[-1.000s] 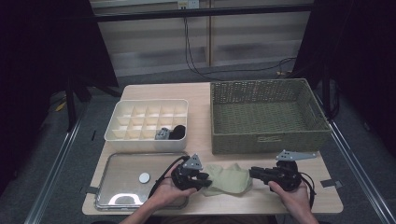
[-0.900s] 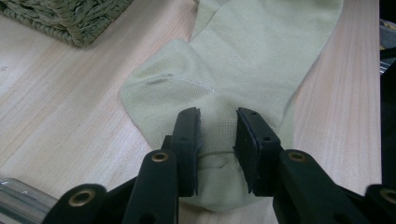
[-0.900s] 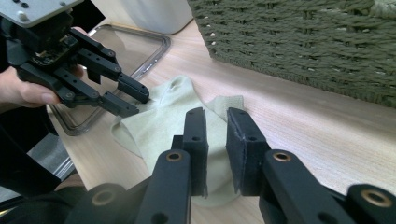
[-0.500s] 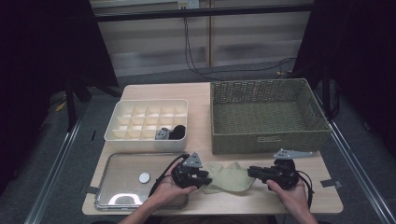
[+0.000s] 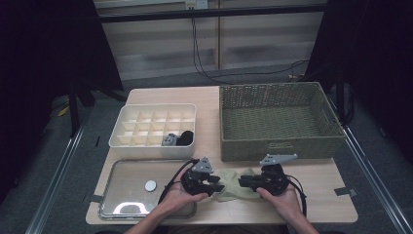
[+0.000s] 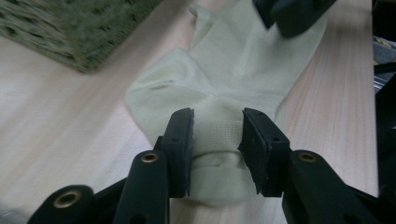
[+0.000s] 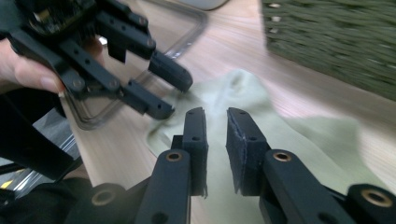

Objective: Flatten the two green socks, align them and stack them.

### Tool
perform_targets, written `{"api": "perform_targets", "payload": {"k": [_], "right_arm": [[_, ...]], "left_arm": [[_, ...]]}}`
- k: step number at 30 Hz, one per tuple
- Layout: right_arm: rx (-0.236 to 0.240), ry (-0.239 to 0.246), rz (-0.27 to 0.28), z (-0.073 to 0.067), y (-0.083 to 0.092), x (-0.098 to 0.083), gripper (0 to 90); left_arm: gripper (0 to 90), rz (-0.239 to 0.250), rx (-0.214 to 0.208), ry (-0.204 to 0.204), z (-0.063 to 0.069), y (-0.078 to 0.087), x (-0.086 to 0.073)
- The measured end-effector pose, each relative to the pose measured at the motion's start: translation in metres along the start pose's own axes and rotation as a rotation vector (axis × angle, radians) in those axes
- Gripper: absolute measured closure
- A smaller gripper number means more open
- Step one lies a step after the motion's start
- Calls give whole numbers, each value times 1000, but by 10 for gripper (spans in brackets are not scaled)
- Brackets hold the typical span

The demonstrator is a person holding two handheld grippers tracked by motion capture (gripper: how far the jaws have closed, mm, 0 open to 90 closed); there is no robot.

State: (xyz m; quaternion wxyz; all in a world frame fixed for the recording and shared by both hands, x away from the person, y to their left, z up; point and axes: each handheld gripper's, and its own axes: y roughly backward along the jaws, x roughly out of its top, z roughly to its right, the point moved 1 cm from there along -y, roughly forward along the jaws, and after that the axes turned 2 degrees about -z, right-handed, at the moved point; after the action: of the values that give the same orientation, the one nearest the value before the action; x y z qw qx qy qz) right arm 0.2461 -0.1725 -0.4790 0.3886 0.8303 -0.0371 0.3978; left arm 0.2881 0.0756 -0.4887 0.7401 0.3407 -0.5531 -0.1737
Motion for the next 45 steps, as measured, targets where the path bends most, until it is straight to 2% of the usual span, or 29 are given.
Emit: {"api": "perform_targets", "payload": {"k": [1,2,5,6,8,9,10,12,13,14,22,24,27,29,30,31,32,36,37,39,41,43,44,45], "right_arm": [[0,0,0,0,0,0,782],[9,12,-3,-4,-6,4,783],[15,18,-15,-9,-11,8,787],[21,26,-26,-12,-16,12,794],[26,31,-33,-14,-20,14,794],[32,42,-51,-17,-28,18,768],[41,45,-64,-19,-32,20,748],[49,49,-75,-21,-36,22,753],[39,63,-100,-24,-44,24,759],[42,65,-114,-24,-48,25,759],[30,43,-133,-19,-64,21,758],[20,48,-150,-17,-67,18,753],[18,48,-144,-16,-69,16,740],[16,67,-148,-18,-69,16,696],[-6,83,-154,-20,-70,15,732],[-6,83,-154,-20,-70,15,732],[-18,105,-149,-20,-71,15,761],[-47,122,-159,-21,-71,15,818],[-61,129,-154,-21,-71,15,856],[-59,124,-154,-20,-71,15,865],[-59,109,-161,-20,-71,16,874],[-39,99,-148,-18,-71,16,883],[-25,83,-144,-16,-70,17,884],[-21,71,-133,-16,-69,18,885]], "left_arm": [[635,0,0,0,0,0,0],[635,10,11,9,-3,10,-1],[636,6,18,13,-6,20,-6],[636,15,25,29,-8,28,-12],[636,6,26,41,-10,32,-15],[635,12,27,51,-10,34,-19],[635,-6,36,53,-12,37,-26],[634,-4,34,58,-13,37,-28],[634,-12,32,56,-13,37,-30],[633,-1,23,57,-13,36,-30],[649,-11,3,57,-10,31,-30],[649,-17,8,54,-11,32,-29],[646,-18,10,58,-12,32,-30],[644,-12,12,59,-12,32,-30],[639,-15,11,51,-11,33,-30],[637,-15,11,51,-11,33,-30],[636,-11,9,54,-11,33,-31],[634,-14,11,51,-11,32,-31],[634,-10,10,52,-10,31,-31],[634,-6,6,58,-9,30,-31],[634,-12,7,46,-9,30,-31],[634,-11,7,42,-9,30,-31],[634,-1,4,52,-9,30,-31],[634,-13,10,48,-10,31,-31]]}}
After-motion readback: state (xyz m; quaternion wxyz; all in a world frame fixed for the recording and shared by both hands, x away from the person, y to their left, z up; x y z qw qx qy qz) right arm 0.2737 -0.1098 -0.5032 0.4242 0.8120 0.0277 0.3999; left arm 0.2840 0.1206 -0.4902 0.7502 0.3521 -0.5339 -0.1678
